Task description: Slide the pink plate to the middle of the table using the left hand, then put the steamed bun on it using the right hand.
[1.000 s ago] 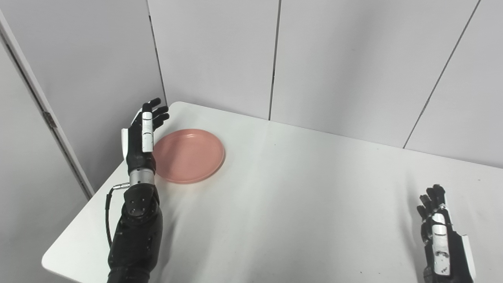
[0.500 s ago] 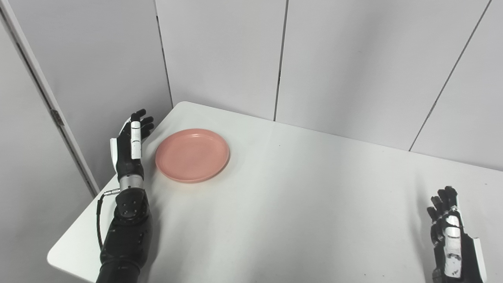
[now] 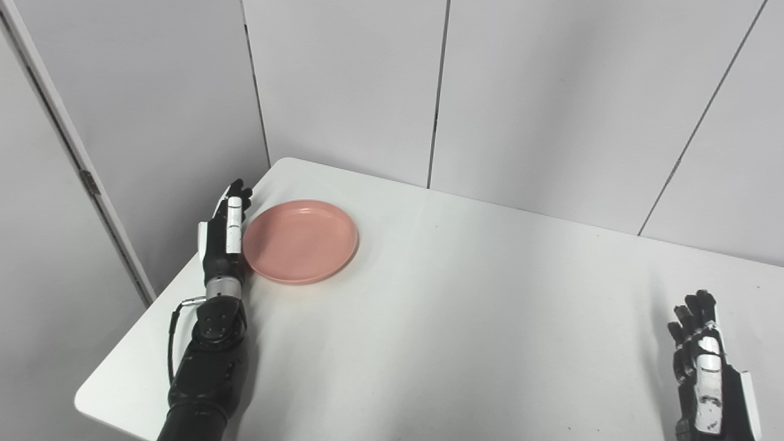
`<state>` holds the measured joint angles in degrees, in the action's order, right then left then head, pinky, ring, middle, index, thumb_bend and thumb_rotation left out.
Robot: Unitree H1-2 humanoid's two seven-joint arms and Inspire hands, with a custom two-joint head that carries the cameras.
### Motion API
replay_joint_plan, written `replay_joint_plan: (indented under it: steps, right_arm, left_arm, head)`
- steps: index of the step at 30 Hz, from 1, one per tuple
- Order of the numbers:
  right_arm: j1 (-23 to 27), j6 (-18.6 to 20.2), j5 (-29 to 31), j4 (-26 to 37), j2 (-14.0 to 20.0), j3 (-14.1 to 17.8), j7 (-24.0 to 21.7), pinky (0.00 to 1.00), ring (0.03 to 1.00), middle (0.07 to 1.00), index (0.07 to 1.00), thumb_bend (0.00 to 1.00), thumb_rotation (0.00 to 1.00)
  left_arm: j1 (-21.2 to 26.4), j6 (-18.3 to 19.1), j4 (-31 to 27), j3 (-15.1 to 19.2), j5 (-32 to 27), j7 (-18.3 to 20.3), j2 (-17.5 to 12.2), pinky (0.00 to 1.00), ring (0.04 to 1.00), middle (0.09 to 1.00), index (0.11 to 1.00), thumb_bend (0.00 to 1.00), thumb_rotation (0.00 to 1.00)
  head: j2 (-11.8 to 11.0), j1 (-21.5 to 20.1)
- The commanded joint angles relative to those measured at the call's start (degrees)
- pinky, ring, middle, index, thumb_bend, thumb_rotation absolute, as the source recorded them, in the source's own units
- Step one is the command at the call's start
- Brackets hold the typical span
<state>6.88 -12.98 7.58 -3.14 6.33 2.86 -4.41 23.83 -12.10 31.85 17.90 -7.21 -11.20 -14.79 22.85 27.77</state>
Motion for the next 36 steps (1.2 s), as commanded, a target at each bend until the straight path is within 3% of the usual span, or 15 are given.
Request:
replay_joint_plan:
  steps: [1, 11, 17, 22, 27, 36]
  right_arm:
    - [-2.58, -1.15, -0.04, -1.84, 0.04, 0.41, -0.23, 1.0, 1.0, 1.0, 1.0, 0.3, 1.0]
    - [-2.21, -2.34, 0.15, -3.06, -0.13, 0.85, -0.14, 1.0, 1.0, 1.0, 1.0, 0.32, 0.99]
    - [-2.42, -1.43, -0.63, -1.9, -0.03, 0.58, -0.08, 1.0, 1.0, 1.0, 1.0, 0.27, 1.0]
    - [-2.56, -0.72, -0.29, -1.33, -0.06, 0.71, -0.14, 1.0, 0.998, 0.996, 1.0, 0.3, 1.0]
    - [-2.61, -0.18, -0.51, -0.91, 0.14, 0.73, -0.11, 1.0, 0.992, 0.989, 1.0, 0.33, 1.0]
    - [-2.78, -0.01, -0.68, -0.51, 0.32, 0.87, 0.02, 1.0, 0.99, 0.983, 1.0, 0.4, 0.94]
  left_arm:
    - [1.87, -0.59, 0.19, -0.59, -0.26, 1.11, 0.0, 1.0, 0.95, 0.916, 0.899, 0.76, 1.0]
    - [1.45, 6.4, -2.97, -2.75, -4.06, 5.94, 0.99, 1.0, 0.992, 0.98, 0.975, 0.76, 1.0]
    - [1.02, 11.85, -6.36, -3.15, -7.83, 8.71, 2.35, 1.0, 0.988, 0.974, 0.971, 0.78, 1.0]
    - [0.71, 15.3, -8.25, -4.98, -8.5, 10.38, 3.51, 1.0, 0.978, 0.971, 0.966, 0.81, 1.0]
    - [0.43, 15.62, -9.76, -7.18, -8.65, 12.14, 5.12, 0.98, 0.965, 0.956, 0.954, 0.81, 1.0]
    - [-0.87, 14.1, -12.98, -9.21, -5.45, 8.88, 10.71, 0.98, 0.931, 0.911, 0.914, 0.77, 1.0]
  head:
    - [0.09, -0.05]
    - [0.38, 0.2]
    - [0.66, 0.02]
    - [1.22, -0.12]
    - [1.85, -0.09]
    - [2.87, -0.19]
